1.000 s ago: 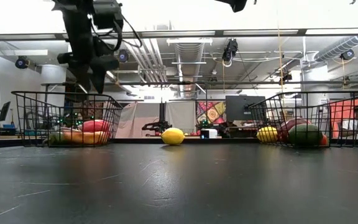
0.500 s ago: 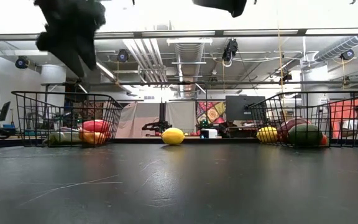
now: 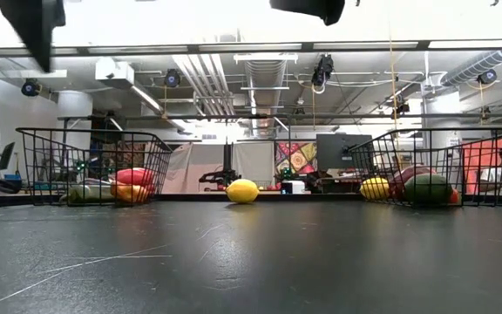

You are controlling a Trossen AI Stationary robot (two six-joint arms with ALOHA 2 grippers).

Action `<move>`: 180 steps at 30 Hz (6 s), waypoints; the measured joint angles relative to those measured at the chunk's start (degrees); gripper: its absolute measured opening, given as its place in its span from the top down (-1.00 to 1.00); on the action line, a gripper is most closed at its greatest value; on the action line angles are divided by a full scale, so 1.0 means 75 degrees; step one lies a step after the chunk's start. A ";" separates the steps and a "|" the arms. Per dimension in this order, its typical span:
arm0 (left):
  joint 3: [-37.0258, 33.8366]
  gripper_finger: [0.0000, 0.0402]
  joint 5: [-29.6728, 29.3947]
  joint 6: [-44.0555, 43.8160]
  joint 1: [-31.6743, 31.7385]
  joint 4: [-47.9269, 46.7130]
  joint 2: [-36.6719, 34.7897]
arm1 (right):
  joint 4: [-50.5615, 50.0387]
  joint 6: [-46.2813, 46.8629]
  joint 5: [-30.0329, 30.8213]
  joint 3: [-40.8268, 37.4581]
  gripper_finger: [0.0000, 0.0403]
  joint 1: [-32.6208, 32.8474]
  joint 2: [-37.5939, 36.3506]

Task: Sort produce into baskets
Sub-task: Put the white garlic into the left wire basket

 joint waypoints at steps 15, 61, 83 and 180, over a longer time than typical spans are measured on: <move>-0.1925 -0.16 0.0729 -0.0894 -0.1669 0.0192 -0.0329 | -0.0163 0.0172 -0.0003 -0.0003 -0.62 0.0009 0.0000; -0.4877 -0.13 0.2472 -0.4610 -0.1511 0.2376 -0.0199 | -0.0176 0.0421 -0.0003 -0.0003 -0.65 -0.0012 0.0000; -0.2431 0.25 -0.1839 -0.1930 -0.1505 0.2389 -0.0240 | -0.0255 0.0071 0.0006 -0.0003 -0.65 0.0041 0.0024; -0.2465 -0.03 -0.2579 0.4086 0.6736 0.2982 -0.1845 | -0.1955 0.0300 0.3576 0.1247 -0.41 0.0338 0.1649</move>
